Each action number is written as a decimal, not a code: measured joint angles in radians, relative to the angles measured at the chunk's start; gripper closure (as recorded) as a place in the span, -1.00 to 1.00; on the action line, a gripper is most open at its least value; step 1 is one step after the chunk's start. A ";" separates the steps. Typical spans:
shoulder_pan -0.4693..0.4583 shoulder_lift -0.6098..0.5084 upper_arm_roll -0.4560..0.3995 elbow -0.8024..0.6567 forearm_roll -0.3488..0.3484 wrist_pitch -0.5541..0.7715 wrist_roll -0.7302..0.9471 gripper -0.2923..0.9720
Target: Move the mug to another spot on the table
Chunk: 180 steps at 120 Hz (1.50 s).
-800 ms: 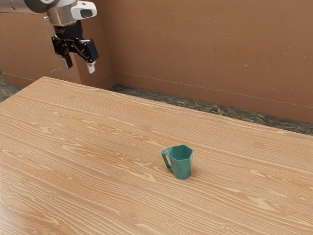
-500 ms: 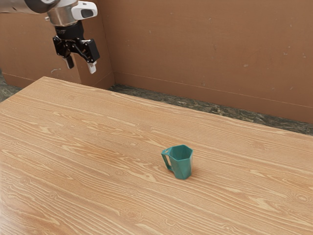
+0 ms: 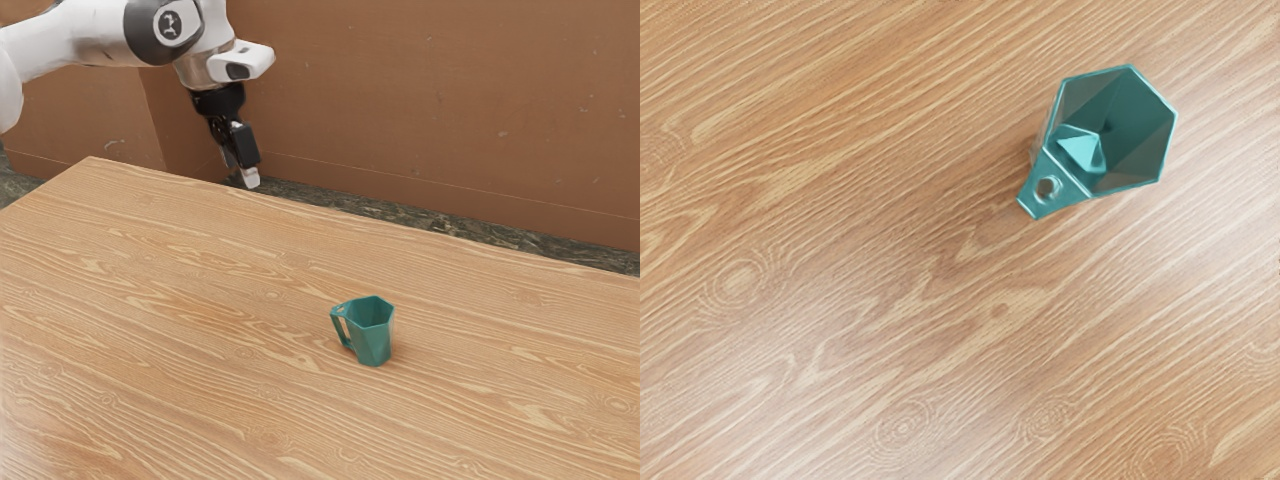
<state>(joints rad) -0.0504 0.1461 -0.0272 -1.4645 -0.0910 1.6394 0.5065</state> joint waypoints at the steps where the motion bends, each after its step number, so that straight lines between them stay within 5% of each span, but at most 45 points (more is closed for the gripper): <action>1: 0.001 0.003 0.000 -0.003 -0.003 0.004 0.011 -0.53; 34: 0.007 0.014 -0.018 -0.187 -0.169 0.182 0.396 -0.52; 94: 0.017 0.189 -0.059 -0.299 -0.300 0.442 0.944 -0.47; 127: 0.015 0.198 -0.081 -0.436 -0.342 0.701 1.081 -0.51; 160: 0.015 0.217 -0.085 -0.514 -0.527 0.831 1.141 -0.52; 180: 0.015 0.226 -0.099 -0.520 -0.575 0.854 1.164 -0.42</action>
<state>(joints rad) -0.0353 0.3716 -0.1264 -1.9849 -0.6662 2.4934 1.6708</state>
